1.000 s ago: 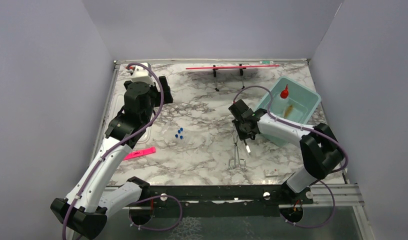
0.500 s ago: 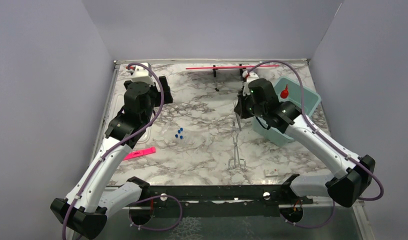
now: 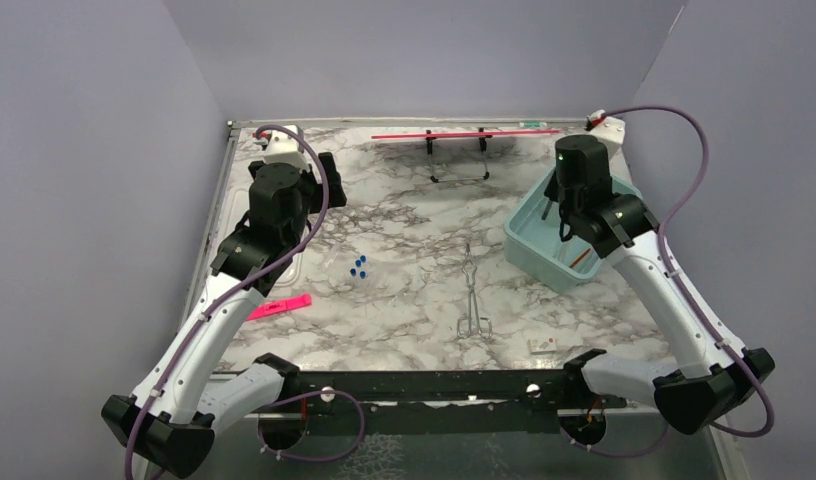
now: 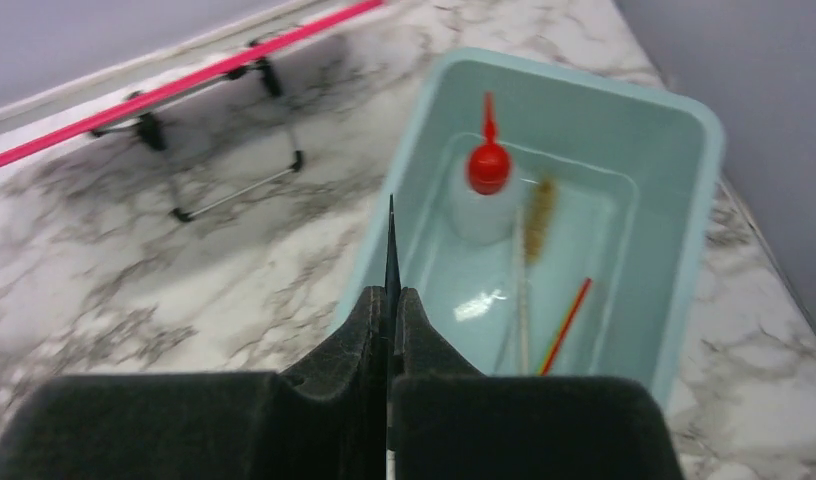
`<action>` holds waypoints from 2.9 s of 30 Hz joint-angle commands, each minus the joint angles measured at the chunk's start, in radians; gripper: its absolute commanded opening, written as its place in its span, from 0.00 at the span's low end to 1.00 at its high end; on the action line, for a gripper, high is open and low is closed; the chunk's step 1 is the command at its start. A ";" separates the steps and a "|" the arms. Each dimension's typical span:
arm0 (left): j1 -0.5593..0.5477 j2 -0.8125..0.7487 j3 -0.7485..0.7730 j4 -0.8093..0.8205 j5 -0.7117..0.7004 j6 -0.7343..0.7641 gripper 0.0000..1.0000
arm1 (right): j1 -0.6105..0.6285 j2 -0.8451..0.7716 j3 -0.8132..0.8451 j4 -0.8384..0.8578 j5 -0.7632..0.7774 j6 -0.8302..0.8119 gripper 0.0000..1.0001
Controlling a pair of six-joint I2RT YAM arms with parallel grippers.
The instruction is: Organize the chemistry lab equipment
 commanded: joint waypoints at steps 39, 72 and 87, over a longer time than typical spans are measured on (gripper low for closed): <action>-0.006 -0.029 0.002 0.005 -0.008 -0.007 0.94 | -0.409 0.151 -0.210 -0.082 -0.093 0.181 0.33; -0.018 0.013 -0.066 0.200 0.698 -0.018 0.89 | 0.190 0.473 -0.123 0.139 -0.215 0.130 0.46; -0.096 0.084 -0.110 0.293 0.801 -0.049 0.86 | 0.191 0.668 -0.203 0.382 -0.144 0.148 0.42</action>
